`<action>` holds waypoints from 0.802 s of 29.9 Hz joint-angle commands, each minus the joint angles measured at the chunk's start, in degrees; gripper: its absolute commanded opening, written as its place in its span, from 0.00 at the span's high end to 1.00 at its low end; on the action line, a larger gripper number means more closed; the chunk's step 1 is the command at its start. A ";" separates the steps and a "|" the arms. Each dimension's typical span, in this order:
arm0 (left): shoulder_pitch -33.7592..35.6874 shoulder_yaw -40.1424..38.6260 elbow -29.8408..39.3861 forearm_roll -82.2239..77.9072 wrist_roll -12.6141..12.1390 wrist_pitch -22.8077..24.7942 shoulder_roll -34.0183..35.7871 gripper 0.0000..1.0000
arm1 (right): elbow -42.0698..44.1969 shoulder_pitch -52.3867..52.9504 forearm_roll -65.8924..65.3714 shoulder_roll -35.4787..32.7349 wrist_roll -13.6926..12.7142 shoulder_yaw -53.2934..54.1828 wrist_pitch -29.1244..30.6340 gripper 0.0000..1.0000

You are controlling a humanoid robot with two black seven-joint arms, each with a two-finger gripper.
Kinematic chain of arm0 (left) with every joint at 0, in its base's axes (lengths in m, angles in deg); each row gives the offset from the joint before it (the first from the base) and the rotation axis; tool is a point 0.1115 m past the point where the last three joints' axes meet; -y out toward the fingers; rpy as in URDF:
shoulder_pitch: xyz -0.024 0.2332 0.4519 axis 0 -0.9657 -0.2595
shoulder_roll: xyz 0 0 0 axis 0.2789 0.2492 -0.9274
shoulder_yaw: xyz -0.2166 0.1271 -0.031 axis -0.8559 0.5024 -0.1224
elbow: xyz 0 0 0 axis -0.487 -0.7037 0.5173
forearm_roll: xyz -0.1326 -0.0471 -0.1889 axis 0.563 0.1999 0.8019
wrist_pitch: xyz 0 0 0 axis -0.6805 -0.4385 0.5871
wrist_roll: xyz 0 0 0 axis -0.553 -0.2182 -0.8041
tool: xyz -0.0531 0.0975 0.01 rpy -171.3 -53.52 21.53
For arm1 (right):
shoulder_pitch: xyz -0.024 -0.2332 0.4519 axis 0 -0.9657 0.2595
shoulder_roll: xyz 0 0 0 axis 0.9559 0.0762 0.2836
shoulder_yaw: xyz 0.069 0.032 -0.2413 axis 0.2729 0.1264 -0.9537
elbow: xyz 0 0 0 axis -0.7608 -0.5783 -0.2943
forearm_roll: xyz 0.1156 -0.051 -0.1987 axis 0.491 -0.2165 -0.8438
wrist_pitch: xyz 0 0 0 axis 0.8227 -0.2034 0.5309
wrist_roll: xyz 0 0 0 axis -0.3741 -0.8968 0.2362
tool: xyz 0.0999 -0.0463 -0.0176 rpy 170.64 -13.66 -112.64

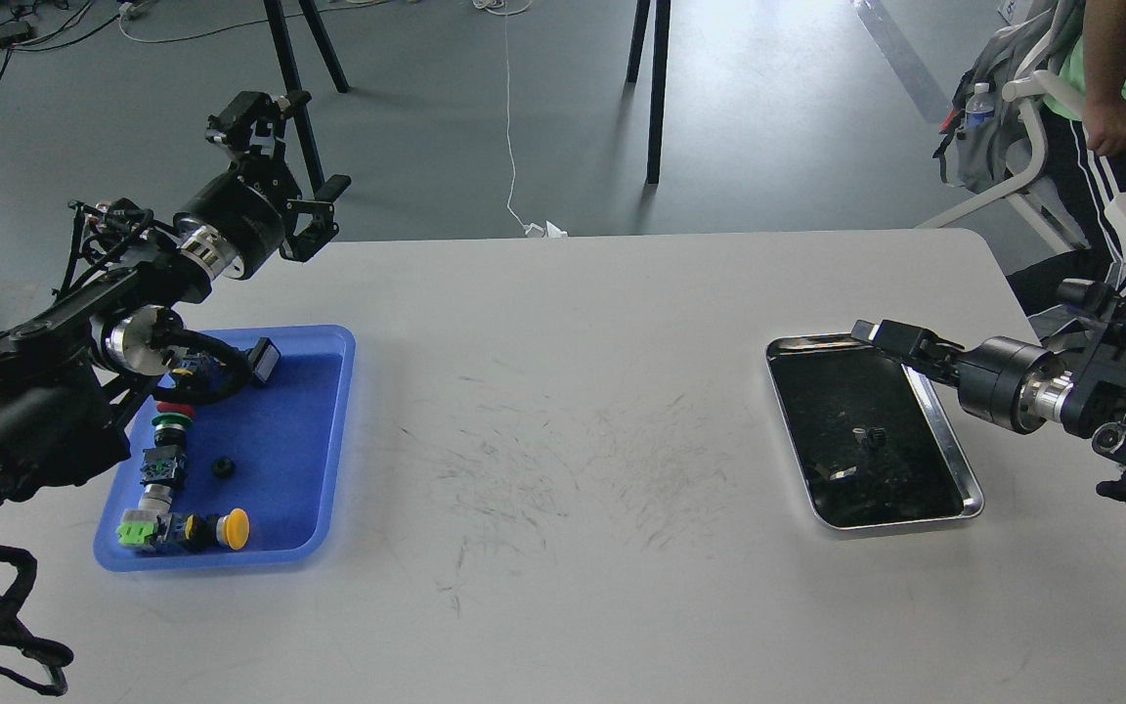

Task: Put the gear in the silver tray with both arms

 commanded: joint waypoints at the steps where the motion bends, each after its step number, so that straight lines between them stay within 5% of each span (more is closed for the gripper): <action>1: -1.25 -3.67 0.14 0.71 -0.05 -1.60 -0.30 0.01 | 0.16 -0.23 0.13 -0.01 0.00 4.04 -0.01 0.28; 8: -2.75 -4.29 0.93 0.72 0.83 -6.88 -0.30 0.01 | 0.33 -0.67 9.17 1.04 0.00 6.60 -0.09 0.11; 18: -5.12 -8.77 4.80 1.42 0.13 -9.70 0.85 0.02 | 0.16 -0.76 13.22 2.98 0.00 11.00 -1.15 0.11; 24: -4.86 -4.48 5.33 1.42 -0.31 -11.89 1.98 0.02 | 0.33 -0.85 14.81 3.95 0.00 12.58 -1.15 0.11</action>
